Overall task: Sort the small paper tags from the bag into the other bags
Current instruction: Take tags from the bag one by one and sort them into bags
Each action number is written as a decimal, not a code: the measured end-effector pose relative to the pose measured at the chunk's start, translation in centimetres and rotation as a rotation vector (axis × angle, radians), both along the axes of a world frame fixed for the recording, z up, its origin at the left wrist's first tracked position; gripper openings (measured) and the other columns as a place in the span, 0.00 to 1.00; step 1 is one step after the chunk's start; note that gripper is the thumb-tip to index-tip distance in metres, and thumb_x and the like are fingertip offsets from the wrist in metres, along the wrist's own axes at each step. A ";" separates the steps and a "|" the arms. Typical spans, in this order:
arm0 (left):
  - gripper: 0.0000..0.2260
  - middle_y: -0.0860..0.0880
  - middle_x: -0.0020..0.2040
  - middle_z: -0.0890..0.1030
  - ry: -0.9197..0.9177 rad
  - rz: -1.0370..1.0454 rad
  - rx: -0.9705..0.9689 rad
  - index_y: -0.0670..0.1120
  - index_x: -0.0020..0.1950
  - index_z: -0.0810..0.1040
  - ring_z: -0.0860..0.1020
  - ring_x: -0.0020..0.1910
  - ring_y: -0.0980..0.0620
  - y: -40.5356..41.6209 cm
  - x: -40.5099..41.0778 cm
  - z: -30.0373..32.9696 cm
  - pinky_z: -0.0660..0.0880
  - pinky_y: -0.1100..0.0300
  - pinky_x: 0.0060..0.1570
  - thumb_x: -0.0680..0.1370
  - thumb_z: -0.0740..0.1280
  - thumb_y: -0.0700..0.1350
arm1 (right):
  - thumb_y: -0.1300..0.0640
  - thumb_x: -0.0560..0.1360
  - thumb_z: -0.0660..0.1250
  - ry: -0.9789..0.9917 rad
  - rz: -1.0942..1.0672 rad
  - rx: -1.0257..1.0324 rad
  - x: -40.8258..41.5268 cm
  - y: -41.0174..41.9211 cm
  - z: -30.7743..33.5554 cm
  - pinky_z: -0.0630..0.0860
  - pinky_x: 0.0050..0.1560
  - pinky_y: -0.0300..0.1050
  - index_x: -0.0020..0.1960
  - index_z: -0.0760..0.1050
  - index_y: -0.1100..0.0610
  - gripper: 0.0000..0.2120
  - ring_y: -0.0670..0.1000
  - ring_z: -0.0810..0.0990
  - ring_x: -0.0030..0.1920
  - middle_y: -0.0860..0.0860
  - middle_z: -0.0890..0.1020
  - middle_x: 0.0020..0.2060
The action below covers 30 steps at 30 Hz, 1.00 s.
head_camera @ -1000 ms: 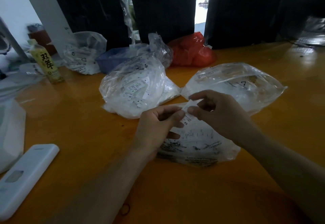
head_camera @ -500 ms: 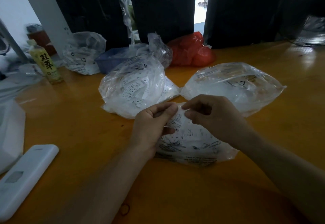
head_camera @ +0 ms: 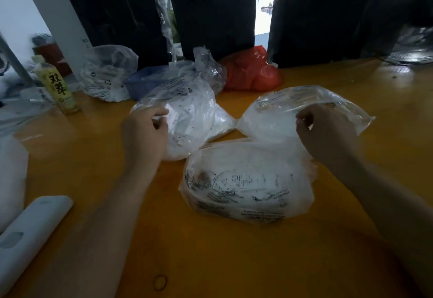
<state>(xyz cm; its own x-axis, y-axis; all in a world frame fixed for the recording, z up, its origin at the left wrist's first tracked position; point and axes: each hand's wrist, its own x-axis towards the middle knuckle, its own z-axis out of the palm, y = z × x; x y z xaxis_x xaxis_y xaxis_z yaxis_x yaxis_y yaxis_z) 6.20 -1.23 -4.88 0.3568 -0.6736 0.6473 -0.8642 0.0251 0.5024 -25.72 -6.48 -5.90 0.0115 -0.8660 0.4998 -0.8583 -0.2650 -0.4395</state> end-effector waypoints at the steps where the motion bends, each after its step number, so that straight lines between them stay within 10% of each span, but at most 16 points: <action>1: 0.10 0.42 0.57 0.86 -0.014 0.018 0.073 0.42 0.61 0.85 0.84 0.50 0.47 -0.7 0.3 -0.3 0.75 0.63 0.50 0.80 0.72 0.38 | 0.59 0.82 0.65 0.036 -0.020 0.019 -0.4 -0.3 -0.3 0.77 0.59 0.53 0.59 0.82 0.59 0.10 0.55 0.81 0.55 0.55 0.85 0.55; 10: 0.19 0.42 0.71 0.78 -0.164 -0.131 0.467 0.52 0.74 0.77 0.70 0.72 0.39 -4.6 -1.2 -0.3 0.63 0.45 0.71 0.86 0.57 0.44 | 0.53 0.84 0.61 0.276 0.015 0.096 -1.1 -2.2 -2.2 0.66 0.68 0.54 0.64 0.81 0.56 0.14 0.56 0.78 0.59 0.56 0.83 0.60; 14: 0.20 0.37 0.72 0.75 -0.079 -0.112 0.362 0.51 0.75 0.75 0.68 0.74 0.38 -3.8 -1.1 0.2 0.61 0.42 0.74 0.86 0.55 0.41 | 0.51 0.84 0.61 0.270 0.014 0.101 -1.4 -2.6 -2.6 0.66 0.66 0.52 0.63 0.81 0.56 0.15 0.57 0.78 0.57 0.57 0.83 0.59; 24: 0.10 0.45 0.47 0.83 -0.125 -0.414 -0.132 0.38 0.52 0.82 0.79 0.47 0.53 1.8 -6.7 -0.9 0.72 0.70 0.49 0.80 0.61 0.33 | 0.51 0.82 0.64 0.448 0.008 0.210 -1.2 -2.8 -2.8 0.74 0.62 0.55 0.60 0.82 0.52 0.12 0.59 0.77 0.57 0.56 0.83 0.56; 30: 0.11 0.57 0.44 0.84 0.271 -0.612 0.247 0.48 0.54 0.83 0.79 0.36 0.56 3.6 -8.9 -2.2 0.75 0.65 0.35 0.85 0.60 0.41 | 0.59 0.80 0.65 0.178 -0.035 -0.050 -1.1 -2.3 -2.3 0.74 0.54 0.51 0.47 0.82 0.58 0.08 0.55 0.79 0.43 0.55 0.84 0.42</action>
